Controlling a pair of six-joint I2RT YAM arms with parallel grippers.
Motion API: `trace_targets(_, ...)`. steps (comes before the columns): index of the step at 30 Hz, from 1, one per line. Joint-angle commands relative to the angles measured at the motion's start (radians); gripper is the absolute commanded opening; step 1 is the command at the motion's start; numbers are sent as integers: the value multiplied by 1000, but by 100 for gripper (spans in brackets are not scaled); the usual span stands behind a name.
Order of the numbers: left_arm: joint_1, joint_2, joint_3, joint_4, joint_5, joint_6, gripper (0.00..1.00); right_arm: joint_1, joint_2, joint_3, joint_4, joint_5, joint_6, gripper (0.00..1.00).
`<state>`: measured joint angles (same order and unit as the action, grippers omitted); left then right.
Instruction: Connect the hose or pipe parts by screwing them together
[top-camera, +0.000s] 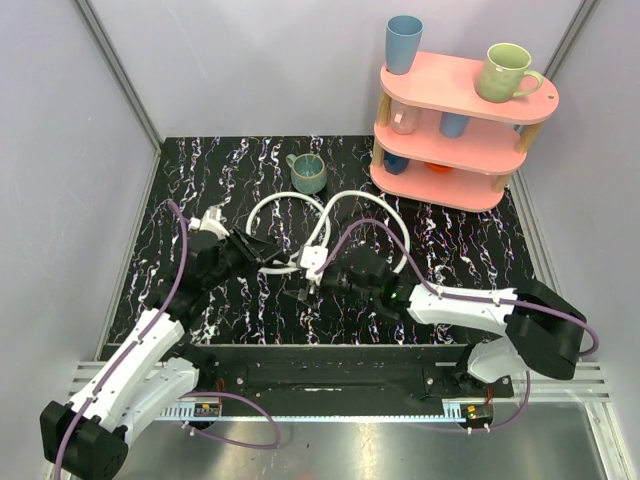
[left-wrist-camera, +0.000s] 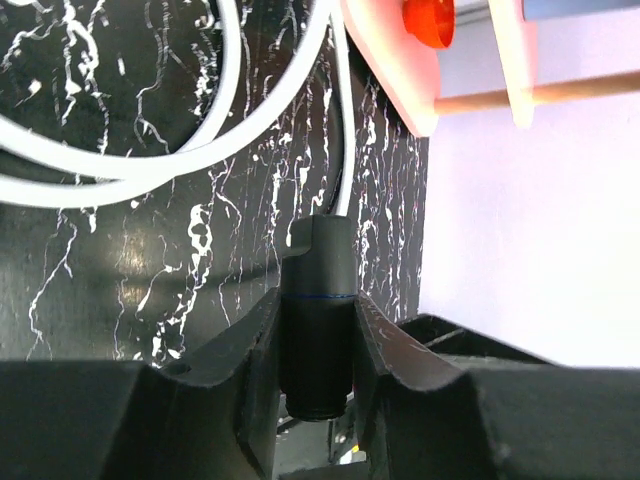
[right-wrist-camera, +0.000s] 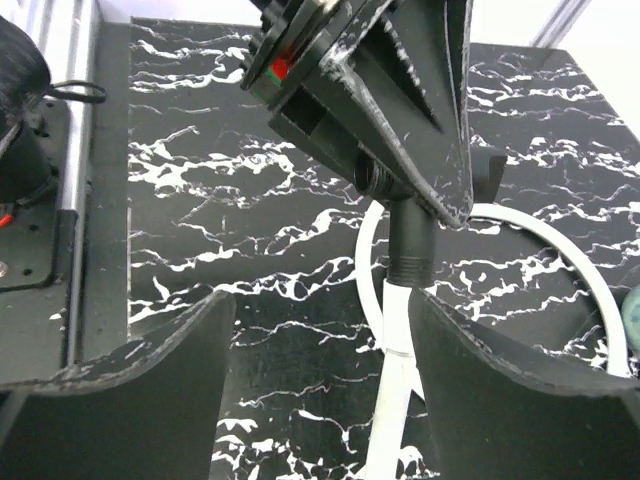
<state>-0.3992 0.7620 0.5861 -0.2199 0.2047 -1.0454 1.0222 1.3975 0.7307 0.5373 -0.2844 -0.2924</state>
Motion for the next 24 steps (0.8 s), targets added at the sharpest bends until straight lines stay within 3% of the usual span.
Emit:
trace_targets(1, 0, -35, 90, -67, -108, -146, 0, 59, 53, 13, 124, 266, -143, 76)
trace_targets(5, 2, -39, 144, -157, -133, -166, 0, 84, 83, 15, 168, 339, -212, 75)
trace_targets(11, 2, -73, 133, -165, -123, -237, 0, 95, 123, 7, 251, 379, -281, 72)
trace_targets(19, 2, -98, 120, -174, -99, -291, 0, 96, 158, 9, 313, 323, -301, 66)
trace_targets(21, 2, -101, 118, -174, -88, -301, 0, 98, 161, 9, 319, 300, -312, 58)
trace_targets(24, 0, -99, 107, -167, -53, -320, 0, 98, 156, 9, 329, 287, -294, 32)
